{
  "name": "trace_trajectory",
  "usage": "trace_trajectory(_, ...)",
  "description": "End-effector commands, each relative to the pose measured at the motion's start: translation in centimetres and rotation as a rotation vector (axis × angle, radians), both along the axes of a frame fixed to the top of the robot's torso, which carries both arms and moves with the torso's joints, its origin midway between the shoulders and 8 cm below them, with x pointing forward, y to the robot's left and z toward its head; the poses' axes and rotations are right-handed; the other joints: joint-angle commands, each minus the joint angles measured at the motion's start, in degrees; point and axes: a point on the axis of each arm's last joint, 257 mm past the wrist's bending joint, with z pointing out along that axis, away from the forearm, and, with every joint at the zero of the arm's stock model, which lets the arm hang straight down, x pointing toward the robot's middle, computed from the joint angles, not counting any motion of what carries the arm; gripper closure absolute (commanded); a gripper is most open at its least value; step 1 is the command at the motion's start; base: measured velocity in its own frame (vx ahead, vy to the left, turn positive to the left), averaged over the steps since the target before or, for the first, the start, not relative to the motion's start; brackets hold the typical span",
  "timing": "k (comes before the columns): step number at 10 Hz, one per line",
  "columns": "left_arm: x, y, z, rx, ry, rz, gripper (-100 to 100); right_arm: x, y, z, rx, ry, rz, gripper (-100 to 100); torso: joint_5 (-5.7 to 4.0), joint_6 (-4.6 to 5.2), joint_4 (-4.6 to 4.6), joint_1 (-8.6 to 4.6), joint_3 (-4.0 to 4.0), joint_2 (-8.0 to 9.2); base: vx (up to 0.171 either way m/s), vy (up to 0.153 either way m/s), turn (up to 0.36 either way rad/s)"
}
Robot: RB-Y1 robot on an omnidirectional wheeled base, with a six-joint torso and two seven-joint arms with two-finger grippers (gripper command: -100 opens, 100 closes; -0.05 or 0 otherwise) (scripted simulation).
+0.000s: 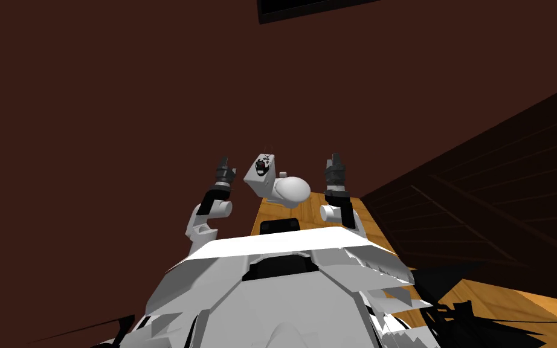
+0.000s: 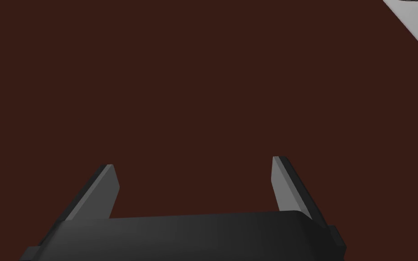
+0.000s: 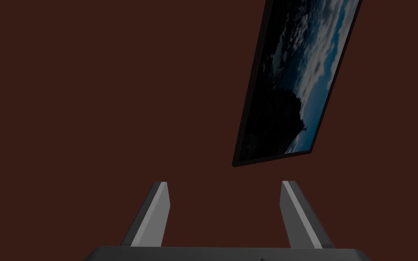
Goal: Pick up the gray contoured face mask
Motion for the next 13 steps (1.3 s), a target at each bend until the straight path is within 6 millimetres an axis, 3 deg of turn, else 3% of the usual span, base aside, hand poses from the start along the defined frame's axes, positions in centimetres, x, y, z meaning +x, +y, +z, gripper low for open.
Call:
trace_trajectory(1,1.1,-0.2,-0.9,0.001,0.040,0.002,-100,0.0,0.0,0.0,0.000,0.000,0.000,0,0.00,0.00,0.00,0.00,0.00,0.00,-0.006,0.004,-0.017)
trace_trajectory(13,5.7,-2.0,-7.5,0.019,0.343,0.005,-100,0.0,0.0,0.0,0.000,0.000,0.000,0,-0.01,-0.01,-0.02,-0.03,-0.05,-0.09,0.006,-0.001,0.002)
